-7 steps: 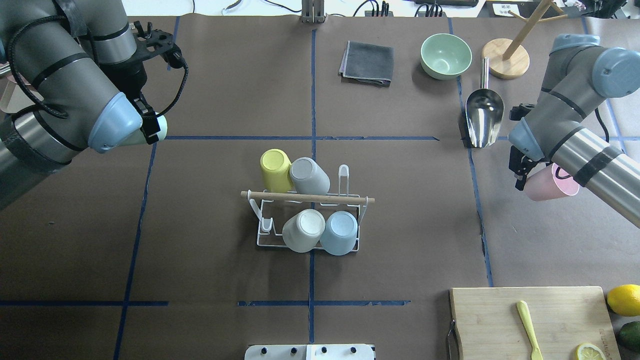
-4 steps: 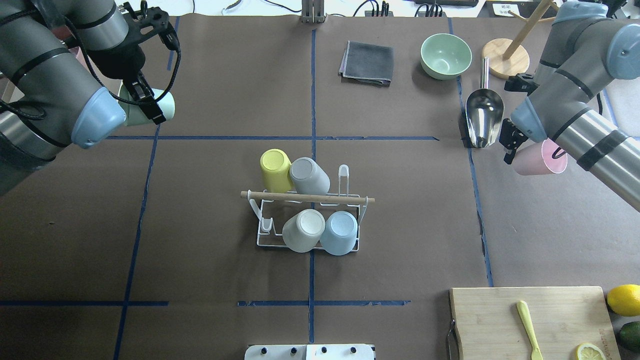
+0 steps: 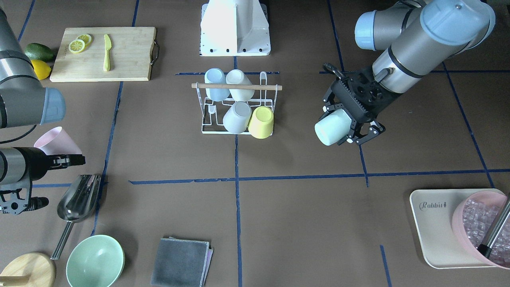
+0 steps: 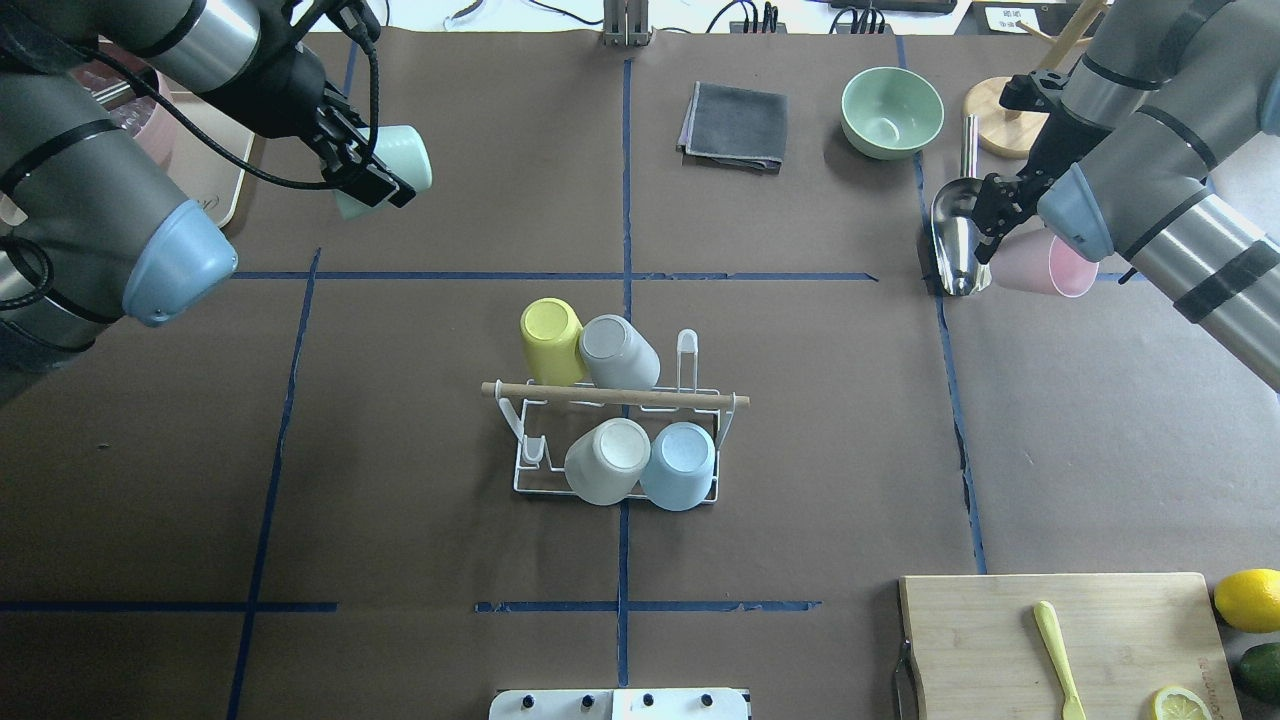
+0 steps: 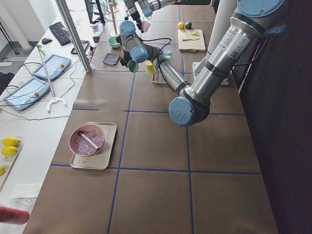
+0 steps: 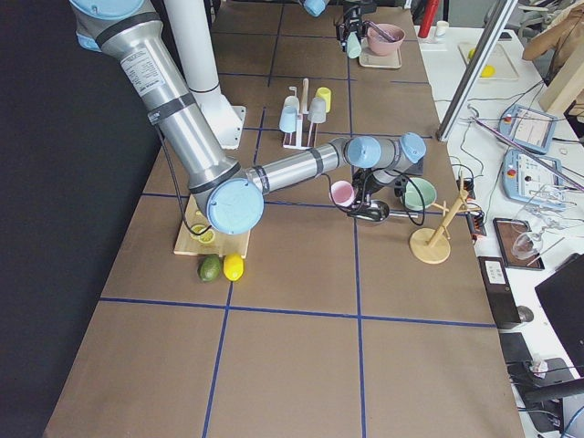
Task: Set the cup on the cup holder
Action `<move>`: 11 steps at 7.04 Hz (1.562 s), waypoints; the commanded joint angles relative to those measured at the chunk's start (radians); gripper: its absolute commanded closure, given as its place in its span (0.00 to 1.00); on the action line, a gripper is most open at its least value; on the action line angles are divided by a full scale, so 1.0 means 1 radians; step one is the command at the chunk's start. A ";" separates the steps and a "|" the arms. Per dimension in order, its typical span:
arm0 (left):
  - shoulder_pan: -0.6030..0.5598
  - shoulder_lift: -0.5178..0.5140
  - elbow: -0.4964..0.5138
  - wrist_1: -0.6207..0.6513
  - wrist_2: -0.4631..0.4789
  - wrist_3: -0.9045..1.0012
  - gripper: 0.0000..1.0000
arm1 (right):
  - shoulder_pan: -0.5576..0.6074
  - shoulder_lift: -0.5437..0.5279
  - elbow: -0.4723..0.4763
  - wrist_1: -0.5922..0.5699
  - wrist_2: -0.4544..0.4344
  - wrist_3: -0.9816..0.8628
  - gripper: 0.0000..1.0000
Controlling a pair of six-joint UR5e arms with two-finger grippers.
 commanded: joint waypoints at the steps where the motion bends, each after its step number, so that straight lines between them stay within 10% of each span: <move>1: 0.060 0.002 -0.007 -0.226 0.006 -0.043 0.93 | -0.003 0.001 0.001 0.119 0.001 0.038 1.00; 4: 0.129 0.077 -0.015 -0.617 0.067 -0.219 0.94 | -0.013 0.037 0.004 0.269 0.104 0.065 1.00; 11: 0.615 0.361 -0.211 -1.200 0.758 -0.225 0.93 | -0.050 0.094 -0.028 0.743 -0.022 0.075 1.00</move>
